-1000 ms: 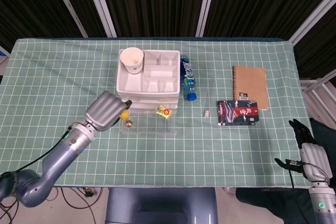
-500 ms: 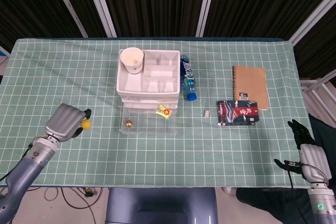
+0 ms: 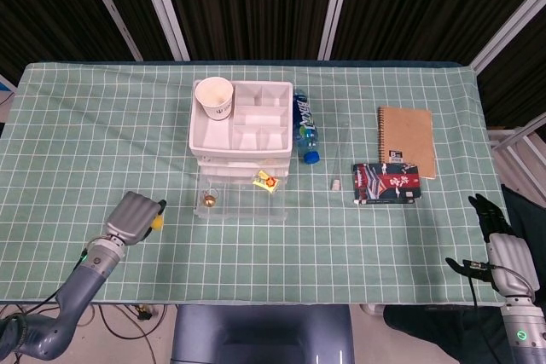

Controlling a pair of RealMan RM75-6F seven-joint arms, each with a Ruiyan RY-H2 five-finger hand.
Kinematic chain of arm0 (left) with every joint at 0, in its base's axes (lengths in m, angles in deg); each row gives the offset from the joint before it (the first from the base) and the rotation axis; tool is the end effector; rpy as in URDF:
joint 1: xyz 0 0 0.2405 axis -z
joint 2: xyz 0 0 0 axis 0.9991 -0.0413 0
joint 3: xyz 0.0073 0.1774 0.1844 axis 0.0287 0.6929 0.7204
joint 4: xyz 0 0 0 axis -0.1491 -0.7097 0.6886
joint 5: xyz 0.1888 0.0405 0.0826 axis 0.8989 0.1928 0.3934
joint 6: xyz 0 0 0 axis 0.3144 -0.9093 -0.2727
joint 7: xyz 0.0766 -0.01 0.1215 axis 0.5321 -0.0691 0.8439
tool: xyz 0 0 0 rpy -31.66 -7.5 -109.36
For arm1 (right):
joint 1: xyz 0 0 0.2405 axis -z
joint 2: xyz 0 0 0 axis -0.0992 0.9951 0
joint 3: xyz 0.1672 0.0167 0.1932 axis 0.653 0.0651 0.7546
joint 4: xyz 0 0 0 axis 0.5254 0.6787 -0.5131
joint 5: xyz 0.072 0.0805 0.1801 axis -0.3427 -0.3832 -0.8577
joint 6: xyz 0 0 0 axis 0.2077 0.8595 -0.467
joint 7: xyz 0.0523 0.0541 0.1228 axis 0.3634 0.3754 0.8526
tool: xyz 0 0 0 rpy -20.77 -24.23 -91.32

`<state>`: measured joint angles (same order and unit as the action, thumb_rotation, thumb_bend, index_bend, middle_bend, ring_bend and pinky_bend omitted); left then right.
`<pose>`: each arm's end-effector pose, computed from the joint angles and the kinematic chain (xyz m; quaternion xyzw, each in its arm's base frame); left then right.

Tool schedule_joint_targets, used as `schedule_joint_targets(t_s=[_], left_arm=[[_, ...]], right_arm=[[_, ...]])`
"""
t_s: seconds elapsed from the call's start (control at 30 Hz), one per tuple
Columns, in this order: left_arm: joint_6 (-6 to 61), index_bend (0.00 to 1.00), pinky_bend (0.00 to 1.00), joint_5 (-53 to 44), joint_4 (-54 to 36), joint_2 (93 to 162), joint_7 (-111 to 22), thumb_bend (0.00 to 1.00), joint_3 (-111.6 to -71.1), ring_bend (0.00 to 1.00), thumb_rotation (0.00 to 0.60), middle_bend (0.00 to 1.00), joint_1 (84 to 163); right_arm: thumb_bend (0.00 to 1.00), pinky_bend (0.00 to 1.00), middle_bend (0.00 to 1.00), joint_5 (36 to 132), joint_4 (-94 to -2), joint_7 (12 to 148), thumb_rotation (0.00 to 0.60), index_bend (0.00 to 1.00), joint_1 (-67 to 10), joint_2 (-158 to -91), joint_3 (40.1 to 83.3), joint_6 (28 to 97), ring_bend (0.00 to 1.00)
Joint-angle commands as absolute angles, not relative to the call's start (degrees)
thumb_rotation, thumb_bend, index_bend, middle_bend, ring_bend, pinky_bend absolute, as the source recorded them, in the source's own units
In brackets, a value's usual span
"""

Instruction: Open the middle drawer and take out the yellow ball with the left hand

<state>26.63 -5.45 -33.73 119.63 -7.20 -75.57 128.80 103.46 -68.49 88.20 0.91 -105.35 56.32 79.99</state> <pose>-0.2123 0.2846 0.0277 -0.8186 -0.2650 -0.1982 0.4694 -0.3111 -0.1868 0.1530 0.5337 -0.4738 0.4332 0.5505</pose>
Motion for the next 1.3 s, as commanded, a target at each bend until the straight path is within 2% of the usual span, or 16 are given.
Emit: schedule_joint_targets(t_s=[0.03,0.23,0.33,0.43,0.53,0.7,0.77,0.8,0.87,0.93,1.0,1.07,1.13,1.2,1.3], left_arm=[[25.55,0.54,1.0,-7.82,-32.68,121.67,-4.37,0.36,-76.05,1.0,0.6,1.0,128.7],[24.89,0.54,1.0,-10.19,-32.08,123.73,-1.52,0.34,-76.56,1.0,0.6,1.0,128.68],[25.04,0.53,1.0,-10.74,-31.98,124.37,-0.53,0.26,-76.82,1.0,0.6,1.0,128.55],[25.47,0.48,1.0,-10.76,-31.8,124.88,-0.66,0.18,-77.19,1.0,0.6,1.0,128.12],[26.23,0.37,1.0,-10.18,-31.65,125.02,-1.05,0.11,-77.4,1.0,0.6,1.0,127.57],[29.44,0.3,1.0,-8.5,-33.72,123.67,-2.58,0.09,-78.44,1.0,0.6,1.0,126.05],[32.12,0.29,0.99,-6.49,-34.8,122.98,-4.45,0.09,-79.1,0.98,0.6,0.97,124.88],[33.82,0.29,0.98,-4.97,-35.29,122.66,-5.86,0.09,-79.37,0.94,0.6,0.92,124.08],[38.69,0.28,0.91,-0.16,-35.98,122.01,-10.43,0.09,-79.6,0.82,0.6,0.77,121.55],[43.14,0.26,0.77,4.32,-36.03,121.44,-14.64,0.11,-79.23,0.62,0.6,0.56,119.08],[47.91,0.24,0.63,9.33,-35.25,120.76,-19.08,0.12,-78.39,0.49,0.6,0.43,116.34],[51.98,0.19,0.52,13.2,-33.87,120.26,-21.73,0.12,-77.76,0.37,0.6,0.32,114.22],[55.56,0.09,0.35,16.29,-32.04,119.94,-23.56,0.11,-77.2,0.2,0.6,0.15,112.28],[57.59,0.02,0.2,17.42,-30.96,119.64,-24.55,0.09,-76.63,0.07,0.6,0.03,110.66],[59.79,0.0,0.03,17.62,-29.44,119.07,-25.6,0.06,-75.81,0.0,0.6,0.0,107.66]], right_arm=[[0.05,0.22,0.0,103.43,-68.51,88.33,0.6,0.0,0.88,-105.32,56.32,79.9,0.0],[0.05,0.22,0.0,103.47,-68.54,88.41,0.6,0.0,0.89,-105.3,56.31,79.94,0.0],[0.05,0.22,0.0,103.49,-68.53,88.39,0.6,0.0,0.89,-105.3,56.31,79.95,0.0],[0.05,0.22,0.0,103.51,-68.54,88.34,0.6,0.0,0.9,-105.28,56.31,79.98,0.0],[0.05,0.22,0.0,103.53,-68.52,88.3,0.6,0.0,0.91,-105.29,56.29,80.0,0.0],[0.05,0.22,0.0,103.59,-68.51,88.28,0.6,0.0,0.92,-105.29,56.27,80.04,0.0],[0.05,0.22,0.0,103.64,-68.48,88.24,0.6,0.0,0.92,-105.28,56.27,80.08,0.0],[0.05,0.22,0.0,103.66,-68.46,88.22,0.6,0.0,0.92,-105.29,56.26,80.09,0.0],[0.05,0.22,0.0,103.7,-68.41,88.14,0.6,0.0,0.91,-105.3,56.24,80.08,0.0],[0.05,0.22,0.0,103.86,-68.28,87.97,0.6,0.0,0.88,-105.33,56.2,80.13,0.0],[0.05,0.22,0.0,104.22,-68.02,87.67,0.6,0.0,0.85,-105.39,56.14,80.31,0.0],[0.05,0.22,0.0,104.72,-67.64,87.18,0.6,0.0,0.86,-105.51,56.16,80.8,0.0],[0.05,0.22,0.0,105.31,-67.18,86.54,0.6,0.0,0.89,-105.67,56.1,81.33,0.0],[0.05,0.22,0.0,105.79,-66.78,85.96,0.6,0.0,0.92,-105.8,56.02,81.73,0.0],[0.05,0.22,0.0,106.5,-66.18,85.43,0.6,0.0,1.0,-106.23,55.97,82.48,0.0]])
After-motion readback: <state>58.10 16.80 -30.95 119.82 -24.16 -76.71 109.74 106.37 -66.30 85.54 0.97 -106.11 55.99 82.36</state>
